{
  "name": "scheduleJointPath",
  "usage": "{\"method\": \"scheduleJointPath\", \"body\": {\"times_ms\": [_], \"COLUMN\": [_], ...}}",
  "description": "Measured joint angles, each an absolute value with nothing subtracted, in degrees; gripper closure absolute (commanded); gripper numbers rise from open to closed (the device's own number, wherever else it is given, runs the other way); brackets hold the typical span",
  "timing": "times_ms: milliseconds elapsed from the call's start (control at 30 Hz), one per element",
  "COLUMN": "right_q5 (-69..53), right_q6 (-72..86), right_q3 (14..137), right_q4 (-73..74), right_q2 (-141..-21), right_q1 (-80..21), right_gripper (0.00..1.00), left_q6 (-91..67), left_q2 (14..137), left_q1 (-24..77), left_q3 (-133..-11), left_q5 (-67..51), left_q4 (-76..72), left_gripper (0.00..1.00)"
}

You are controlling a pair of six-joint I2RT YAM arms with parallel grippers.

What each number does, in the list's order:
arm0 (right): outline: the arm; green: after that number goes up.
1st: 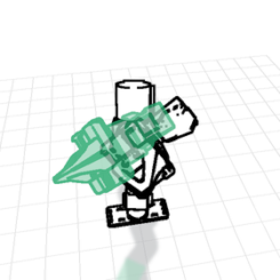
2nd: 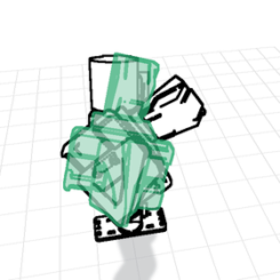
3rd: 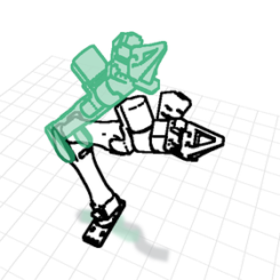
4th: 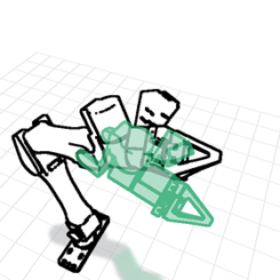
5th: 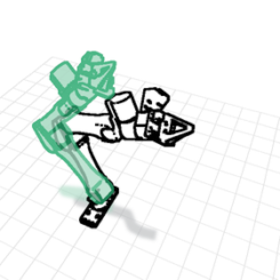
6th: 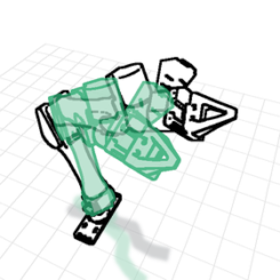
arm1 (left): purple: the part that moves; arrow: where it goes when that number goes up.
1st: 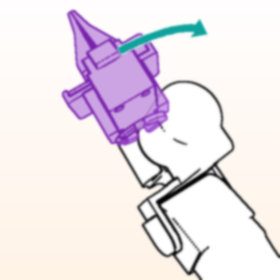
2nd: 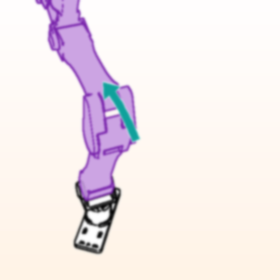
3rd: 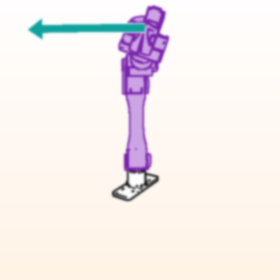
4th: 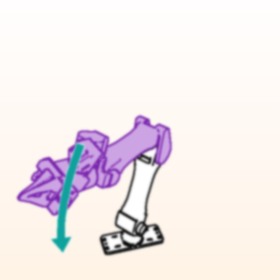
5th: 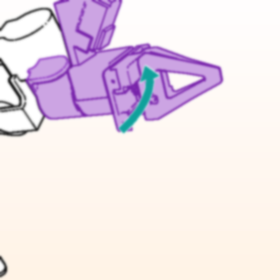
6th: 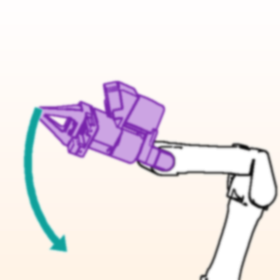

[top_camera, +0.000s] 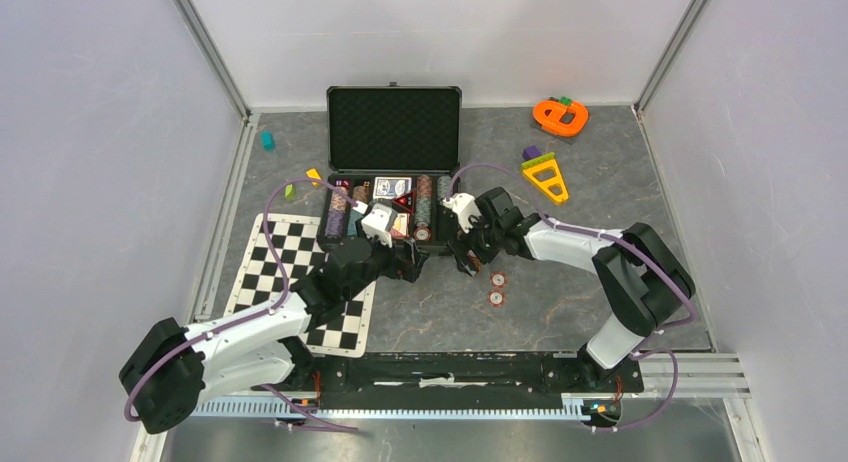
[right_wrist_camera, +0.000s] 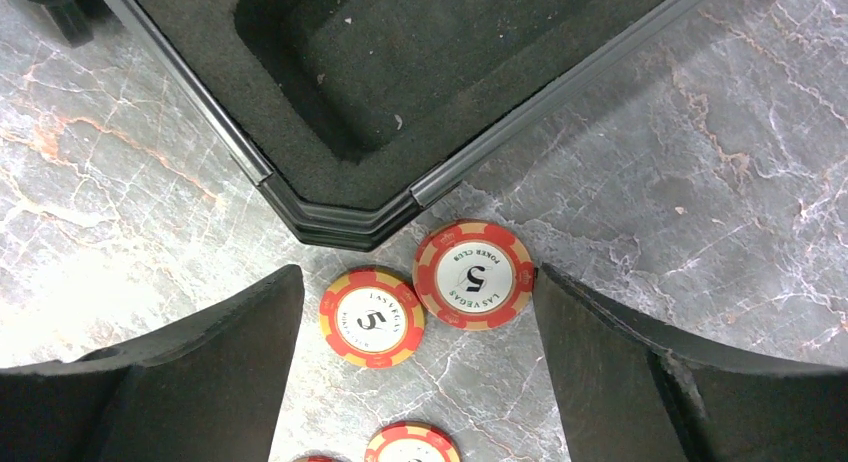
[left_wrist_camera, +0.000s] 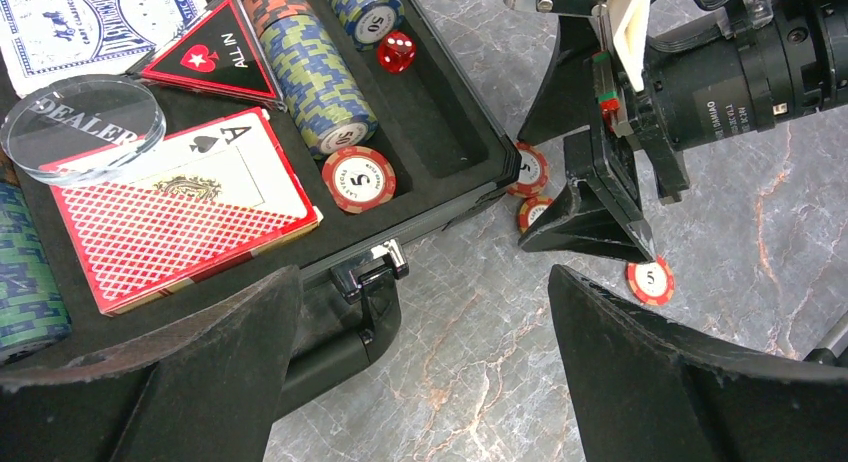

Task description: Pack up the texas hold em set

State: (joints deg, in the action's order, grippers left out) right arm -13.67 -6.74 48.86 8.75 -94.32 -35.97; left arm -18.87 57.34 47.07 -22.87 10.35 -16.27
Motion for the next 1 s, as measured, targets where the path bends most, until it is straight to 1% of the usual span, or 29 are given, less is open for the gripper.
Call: {"method": "scheduleJointPath", "body": {"times_ms": [167,300,367,567,900,1000], "right_q5": [-10.48,-6.83,-4.78,-0.89,2.9,3.09], "right_q6": [-5.21,-3.79,-3.2,-1.5,-1.17,-1.02], "right_q3": [49.21,50.7,50.87,50.89,50.87,50.89], "right_q4": [9.41,10.76,11.2,11.64,10.74,10.31], "right_q2": [-94.5,-95.53,-95.64,-95.57,-95.59,-95.74], "right_q1": [-36.21,-36.49,-36.73,-38.17,-40.69,-40.8], "right_gripper": [0.18,0.28,0.31,0.32,0.41,0.41], "left_q6": [-18.87,-18.87,-18.87,-18.85,-18.85,-18.85], "left_q2": [57.21,57.23,57.28,57.6,58.02,58.04], "left_q1": [47.07,47.07,47.07,47.07,47.07,47.07], "left_q3": [-22.87,-22.87,-22.87,-22.87,-22.87,-22.87], "left_q5": [10.35,10.35,10.35,10.37,10.37,10.37], "left_q4": [-16.27,-16.27,-16.29,-16.29,-16.29,-16.29], "left_gripper": [0.02,0.02,0.02,0.02,0.02,0.02]}}
